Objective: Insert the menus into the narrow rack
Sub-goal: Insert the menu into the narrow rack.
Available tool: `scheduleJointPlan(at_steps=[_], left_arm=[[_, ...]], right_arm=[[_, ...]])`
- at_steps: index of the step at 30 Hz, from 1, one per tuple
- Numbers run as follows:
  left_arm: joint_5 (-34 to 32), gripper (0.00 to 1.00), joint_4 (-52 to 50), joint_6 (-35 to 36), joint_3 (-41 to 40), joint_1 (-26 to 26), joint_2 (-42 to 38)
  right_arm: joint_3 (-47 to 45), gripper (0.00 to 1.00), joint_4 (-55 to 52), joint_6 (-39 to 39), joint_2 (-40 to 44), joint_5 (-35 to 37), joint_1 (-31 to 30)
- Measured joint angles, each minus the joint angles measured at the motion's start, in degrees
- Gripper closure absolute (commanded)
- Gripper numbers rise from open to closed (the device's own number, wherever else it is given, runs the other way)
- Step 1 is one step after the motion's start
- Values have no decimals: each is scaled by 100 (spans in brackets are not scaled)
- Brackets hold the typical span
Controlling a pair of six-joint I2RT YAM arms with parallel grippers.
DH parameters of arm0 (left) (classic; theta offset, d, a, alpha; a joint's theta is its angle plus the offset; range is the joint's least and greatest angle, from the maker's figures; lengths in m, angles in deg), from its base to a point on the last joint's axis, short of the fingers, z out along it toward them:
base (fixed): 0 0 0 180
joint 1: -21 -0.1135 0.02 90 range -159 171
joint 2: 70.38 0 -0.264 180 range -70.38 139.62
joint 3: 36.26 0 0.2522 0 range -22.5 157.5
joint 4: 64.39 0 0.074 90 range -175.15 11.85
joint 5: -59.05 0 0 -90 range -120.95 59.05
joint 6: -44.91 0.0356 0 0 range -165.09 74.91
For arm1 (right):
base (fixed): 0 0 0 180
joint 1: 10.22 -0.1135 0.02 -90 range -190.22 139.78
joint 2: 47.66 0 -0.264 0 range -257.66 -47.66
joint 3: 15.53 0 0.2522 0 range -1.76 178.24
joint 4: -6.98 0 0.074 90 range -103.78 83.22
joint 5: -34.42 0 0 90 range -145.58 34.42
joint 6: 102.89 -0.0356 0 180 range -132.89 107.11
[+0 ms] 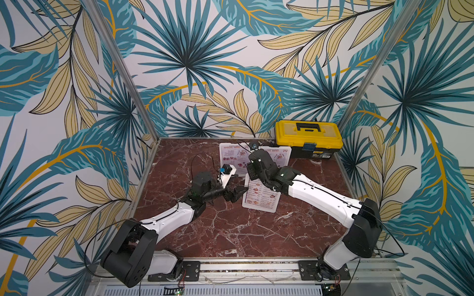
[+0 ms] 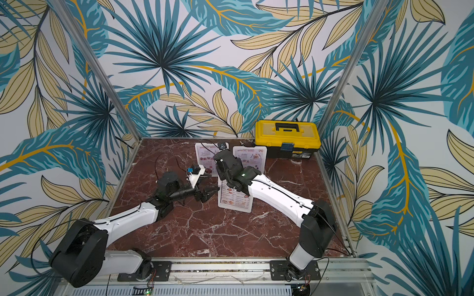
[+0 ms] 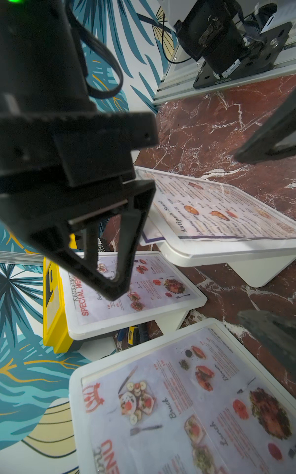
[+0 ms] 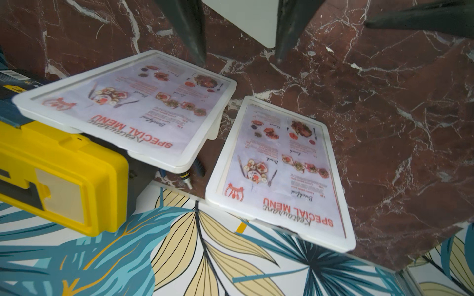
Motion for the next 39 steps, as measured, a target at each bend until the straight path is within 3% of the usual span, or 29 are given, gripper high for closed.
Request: scheduleJointPlan(at_steps=[18, 29, 39], left_arm=[[-13, 11, 4, 7, -31, -2, -39], [-13, 11, 4, 7, -31, -2, -39], [-11, 12, 4, 7, -31, -2, -39]], right_arm=[[-229, 58, 238, -179, 81, -389, -2], [-315, 68, 234, -319, 872, 52, 74], [-647, 73, 2, -551, 610, -81, 116]])
